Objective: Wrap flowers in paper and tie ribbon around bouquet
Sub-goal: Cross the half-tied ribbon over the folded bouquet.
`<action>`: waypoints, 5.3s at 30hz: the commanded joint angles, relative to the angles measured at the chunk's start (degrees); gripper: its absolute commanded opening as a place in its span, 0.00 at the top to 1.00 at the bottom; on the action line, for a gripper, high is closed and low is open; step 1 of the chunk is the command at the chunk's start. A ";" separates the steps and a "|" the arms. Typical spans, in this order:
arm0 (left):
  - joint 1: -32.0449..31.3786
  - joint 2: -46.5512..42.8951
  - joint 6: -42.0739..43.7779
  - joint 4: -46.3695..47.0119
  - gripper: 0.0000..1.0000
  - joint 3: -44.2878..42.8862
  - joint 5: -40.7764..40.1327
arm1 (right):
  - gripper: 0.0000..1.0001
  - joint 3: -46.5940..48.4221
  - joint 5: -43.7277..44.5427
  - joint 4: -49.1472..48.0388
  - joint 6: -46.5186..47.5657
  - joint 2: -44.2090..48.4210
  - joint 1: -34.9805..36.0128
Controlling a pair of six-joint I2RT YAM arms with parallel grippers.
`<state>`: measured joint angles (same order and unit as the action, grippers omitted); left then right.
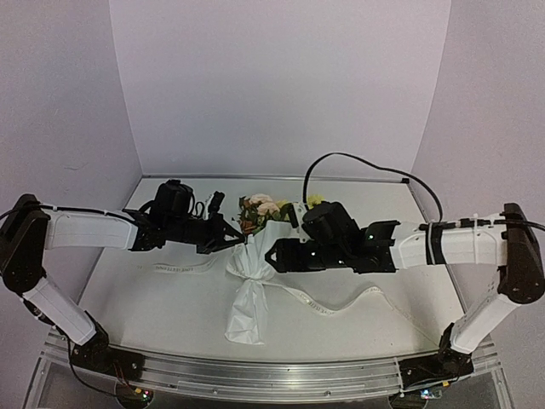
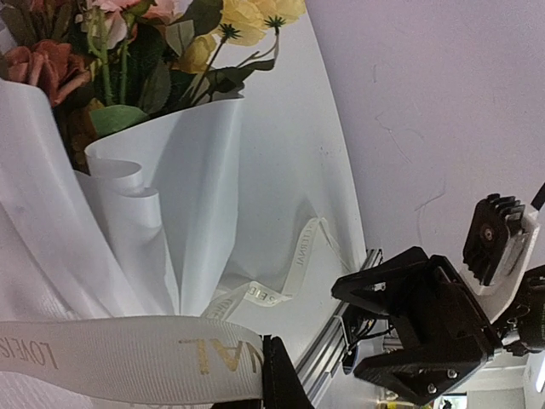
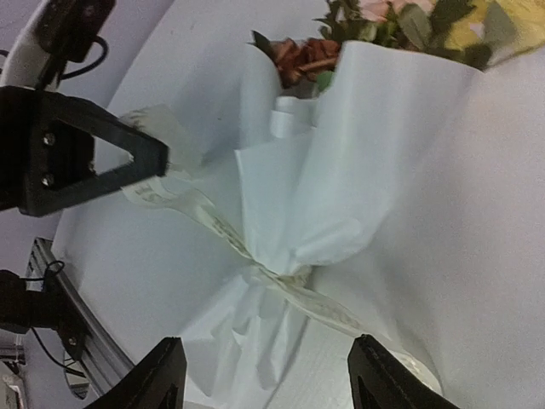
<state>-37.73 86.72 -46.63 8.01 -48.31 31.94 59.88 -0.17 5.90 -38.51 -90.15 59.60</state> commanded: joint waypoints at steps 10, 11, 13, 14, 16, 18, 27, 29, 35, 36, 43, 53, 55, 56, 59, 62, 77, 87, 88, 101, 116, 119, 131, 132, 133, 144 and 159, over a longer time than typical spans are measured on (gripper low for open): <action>-0.70 4.22 -6.40 -0.13 0.99 -6.13 8.21 | 0.32 10.95 -6.37 -13.37 6.15 -12.74 -0.70; -0.68 4.55 -6.71 -0.17 0.99 -6.34 8.32 | 0.32 11.06 -6.06 -13.51 6.15 -12.96 -0.69; -0.68 4.93 -7.67 0.59 0.98 -6.36 8.66 | 0.32 11.27 -5.24 -13.71 6.11 -13.34 -0.71; -0.68 5.10 -8.01 0.76 0.98 -6.51 8.78 | 0.33 11.50 -5.06 -13.75 6.09 -13.60 -0.68; -0.68 5.54 -8.48 0.93 0.98 -6.83 9.21 | 0.33 12.19 -4.85 -13.75 6.07 -14.29 -0.69; -0.68 5.62 -8.84 1.06 0.99 -7.21 9.34 | 0.34 12.76 -4.21 -13.73 5.95 -14.99 -0.70; -0.68 6.55 -11.03 2.52 0.97 -7.52 9.83 | 0.52 13.78 -3.63 -13.55 5.31 -16.99 -0.59; -0.68 6.84 -11.26 2.54 0.97 -7.67 9.97 | 0.55 13.22 -2.52 -13.55 5.23 -16.71 -0.46; -0.68 6.66 -11.30 2.76 0.92 -7.49 10.14 | 0.88 13.19 -0.85 -13.04 5.27 -16.33 -0.45; -0.68 6.55 -11.35 2.78 0.91 -7.39 9.99 | 0.94 13.11 -0.67 -13.03 5.13 -16.30 -0.42; -0.59 5.84 -10.57 2.34 0.80 -7.36 9.63 | 1.00 12.03 0.17 -12.62 4.68 -15.38 -0.25; 0.11 -4.39 -1.15 -6.75 0.58 -4.55 9.15 | 1.00 10.65 2.73 -9.16 6.56 -12.99 1.35; 0.71 -8.16 1.12 -7.80 0.58 -2.33 8.85 | 1.00 11.58 2.31 -7.58 8.11 -12.88 1.99; 1.40 -9.76 1.88 -8.66 0.58 -1.09 8.34 | 1.00 12.07 1.86 -6.66 8.99 -12.84 2.35; 5.38 -12.68 2.60 -10.17 0.57 1.96 7.38 | 1.00 13.42 0.83 -3.15 11.31 -12.30 3.70; 9.55 -11.17 4.17 -10.79 0.58 0.81 8.86 | 1.00 13.99 1.14 -0.45 13.13 -11.55 5.80; 1.56 7.56 16.48 -17.98 0.62 -14.71 13.40 | 1.00 10.34 8.85 -2.02 10.53 -10.40 8.15; -0.22 7.99 18.02 -22.34 0.85 -12.54 14.35 | 1.00 8.96 10.18 -2.78 9.34 -10.42 8.42; -0.22 8.09 18.92 -24.03 0.86 -13.18 14.21 | 1.00 8.94 10.30 -2.78 9.24 -10.48 8.43; -0.26 2.00 24.32 -21.28 0.74 -9.81 2.79 | 1.00 8.47 13.58 -2.35 4.87 -10.31 8.15; -0.33 11.35 29.17 -29.53 0.64 -24.52 5.39 | 1.00 4.82 10.40 -5.24 1.02 -9.36 7.72; -0.41 10.50 30.28 -28.40 0.59 -22.14 7.42 | 1.00 3.79 11.54 -5.44 0.11 -9.04 7.72; -1.58 8.95 29.52 -17.75 0.56 -13.73 8.14 | 1.00 3.53 11.14 -9.48 -0.16 -8.25 7.26; -1.66 8.79 29.36 -16.99 0.56 -13.32 8.03 | 1.00 3.79 10.85 -9.51 0.03 -8.36 7.17; -1.70 8.58 29.18 -16.28 0.56 -13.02 7.97 | 1.00 4.02 10.57 -9.50 0.20 -8.47 7.12; -1.91 7.44 26.67 -11.92 0.56 -11.55 12.32 | 1.00 5.00 9.88 -9.53 0.47 -9.65 7.02; -2.95 10.29 24.13 -10.34 0.61 -11.82 14.05 | 1.00 7.12 9.68 -8.68 1.46 -10.85 6.84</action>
<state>-40.31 96.48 -21.49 -5.38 -59.55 44.09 64.40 9.47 -2.13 -37.99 -100.97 66.76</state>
